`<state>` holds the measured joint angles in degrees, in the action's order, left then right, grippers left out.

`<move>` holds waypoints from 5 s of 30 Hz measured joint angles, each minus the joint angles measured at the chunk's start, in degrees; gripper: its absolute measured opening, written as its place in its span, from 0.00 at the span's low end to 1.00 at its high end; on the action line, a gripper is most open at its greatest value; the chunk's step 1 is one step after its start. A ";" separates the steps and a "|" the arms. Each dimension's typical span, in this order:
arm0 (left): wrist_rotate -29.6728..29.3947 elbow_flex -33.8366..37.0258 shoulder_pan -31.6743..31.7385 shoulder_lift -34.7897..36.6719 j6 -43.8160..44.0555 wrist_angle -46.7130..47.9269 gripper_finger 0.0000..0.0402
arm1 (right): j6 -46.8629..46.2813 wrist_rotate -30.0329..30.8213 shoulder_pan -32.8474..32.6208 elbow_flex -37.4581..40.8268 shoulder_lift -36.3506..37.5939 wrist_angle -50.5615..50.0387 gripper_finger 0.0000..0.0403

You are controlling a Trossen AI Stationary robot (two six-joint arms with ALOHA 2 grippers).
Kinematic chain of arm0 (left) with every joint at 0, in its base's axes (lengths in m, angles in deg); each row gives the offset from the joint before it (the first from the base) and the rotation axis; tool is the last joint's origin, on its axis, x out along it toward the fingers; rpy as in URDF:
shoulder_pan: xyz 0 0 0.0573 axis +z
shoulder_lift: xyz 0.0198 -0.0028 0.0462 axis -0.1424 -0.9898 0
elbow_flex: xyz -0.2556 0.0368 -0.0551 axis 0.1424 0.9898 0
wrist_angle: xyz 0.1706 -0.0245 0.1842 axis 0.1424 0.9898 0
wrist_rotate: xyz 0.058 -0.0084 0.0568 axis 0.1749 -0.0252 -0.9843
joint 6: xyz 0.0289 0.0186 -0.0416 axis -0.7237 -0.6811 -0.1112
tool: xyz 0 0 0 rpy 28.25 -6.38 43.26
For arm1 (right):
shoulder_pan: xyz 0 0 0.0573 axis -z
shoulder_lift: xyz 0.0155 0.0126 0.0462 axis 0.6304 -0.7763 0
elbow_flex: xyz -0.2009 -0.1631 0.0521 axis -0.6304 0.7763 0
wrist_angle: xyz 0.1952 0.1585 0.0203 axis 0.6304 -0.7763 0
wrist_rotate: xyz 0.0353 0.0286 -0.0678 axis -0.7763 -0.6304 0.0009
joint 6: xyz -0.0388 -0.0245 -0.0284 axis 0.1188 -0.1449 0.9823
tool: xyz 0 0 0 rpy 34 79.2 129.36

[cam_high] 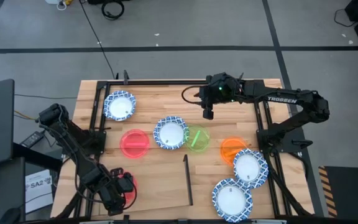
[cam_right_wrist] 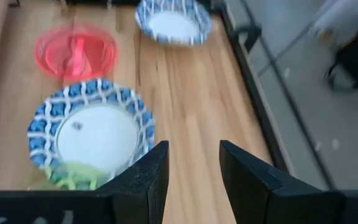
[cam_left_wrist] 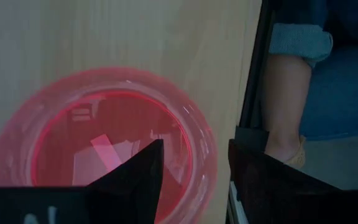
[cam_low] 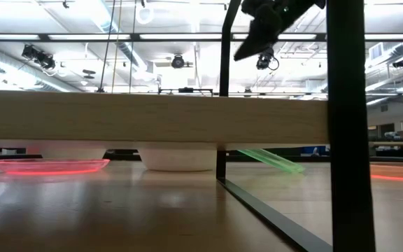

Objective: Place and stack plates onto a shelf
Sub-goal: Stack the green plate on top of the pink plate on the shelf

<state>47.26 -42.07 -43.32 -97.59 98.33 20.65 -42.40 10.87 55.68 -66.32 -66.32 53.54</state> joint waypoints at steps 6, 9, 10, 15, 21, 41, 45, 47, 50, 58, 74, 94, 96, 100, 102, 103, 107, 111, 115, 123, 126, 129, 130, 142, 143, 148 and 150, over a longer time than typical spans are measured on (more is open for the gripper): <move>-0.16 0.01 2.56 0.00 -3.74 0.00 0.47 | -3.36 -2.86 2.09 2.07 0.00 -3.67 0.36; -0.17 0.01 4.07 0.00 -6.53 -0.02 0.47 | -3.80 -4.29 2.67 4.36 0.00 -3.55 0.36; -0.15 0.01 4.53 0.00 -7.53 0.00 0.47 | -3.85 -4.63 2.82 5.22 0.00 -3.67 0.36; -0.11 0.01 6.99 0.00 -12.21 -0.02 0.47 | -3.89 -4.74 3.08 9.19 0.00 -3.63 0.36; -0.12 -0.01 9.68 0.00 -14.83 0.00 0.47 | -4.69 -6.00 3.13 14.92 -0.01 -0.72 0.36; 0.58 0.00 10.95 0.00 -14.98 -0.01 0.47 | -14.18 -13.28 5.90 31.54 -0.01 25.39 0.36; 0.58 0.01 10.95 0.00 -14.98 -0.02 0.47 | -14.20 -13.63 5.89 32.81 0.00 26.66 0.36; 0.58 0.01 10.95 0.00 -14.98 -0.02 0.47 | -14.25 -13.67 5.88 33.74 0.00 27.97 0.36; 0.58 -0.01 10.95 0.00 -14.98 -0.02 0.47 | -14.29 -13.68 5.89 34.97 0.00 29.90 0.36; 0.58 0.00 10.95 0.00 -14.98 -0.03 0.47 | -16.05 -13.73 5.87 37.64 0.00 34.09 0.36; 0.58 0.01 10.95 0.00 -15.46 -0.02 0.47 | -17.31 -14.96 5.59 39.87 0.00 38.49 0.36; 0.58 0.01 10.95 0.00 -15.37 -0.09 0.47 | -17.27 -17.87 5.72 39.87 -12.89 50.07 0.36; 0.58 0.00 10.95 0.00 -15.36 -0.07 0.47 | -17.26 -17.87 5.72 39.87 -14.16 50.96 0.36; 0.58 -0.01 10.95 0.00 -15.39 -0.05 0.47 | -17.35 -17.84 5.62 39.85 -16.21 52.55 0.36; 0.57 0.01 10.93 0.00 -15.37 -0.07 0.47 | -17.33 -17.90 5.57 39.82 -16.70 52.80 0.36; 0.58 0.01 10.94 0.01 -15.27 -0.05 0.47 | -17.29 -18.12 5.57 39.82 -16.83 52.86 0.36; 0.58 0.00 10.95 0.00 -15.22 -0.07 0.47 | -17.35 -18.13 5.57 39.80 -16.81 52.85 0.35; 0.58 0.01 10.93 0.00 -15.22 -0.07 0.47 | -17.35 -18.16 5.57 39.80 -16.79 52.85 0.30; 0.58 -0.01 10.93 0.00 -15.22 -0.09 0.47 | -17.24 -18.16 5.56 39.80 -16.79 52.86 0.22; 0.58 0.00 10.94 0.00 -15.22 -0.07 0.47 | -17.19 -19.94 5.67 39.80 -16.74 52.87 0.05; 0.58 0.01 10.93 0.00 -15.22 -0.07 0.47 | -17.20 -21.21 5.76 39.80 -16.72 52.85 0.02; 0.58 0.01 10.93 0.00 -15.22 -0.07 0.47 | -17.20 -21.24 5.76 39.80 -16.72 52.87 0.03; 0.58 -0.01 10.93 0.00 -15.22 -0.09 0.47 | -17.20 -21.24 5.76 39.80 -16.72 52.85 0.03; 0.58 0.00 10.94 0.00 -15.20 -0.07 0.47 | -17.35 -21.24 5.76 39.80 -16.72 52.96 0.02; 0.58 0.00 10.93 0.00 -15.20 -0.07 0.47 | -17.35 -21.23 5.76 39.80 -16.72 53.12 0.02; 0.58 0.01 10.93 0.00 -15.18 -0.09 0.47 | -17.37 -20.93 5.76 39.80 -16.68 54.58 0.02; 0.58 0.01 10.95 0.00 -15.14 -0.07 0.47 | -17.33 -20.91 5.90 39.79 -15.96 54.76 0.02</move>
<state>47.84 -42.06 -32.37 -97.59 83.19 20.58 -59.74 -10.04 61.58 -26.53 -82.29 108.30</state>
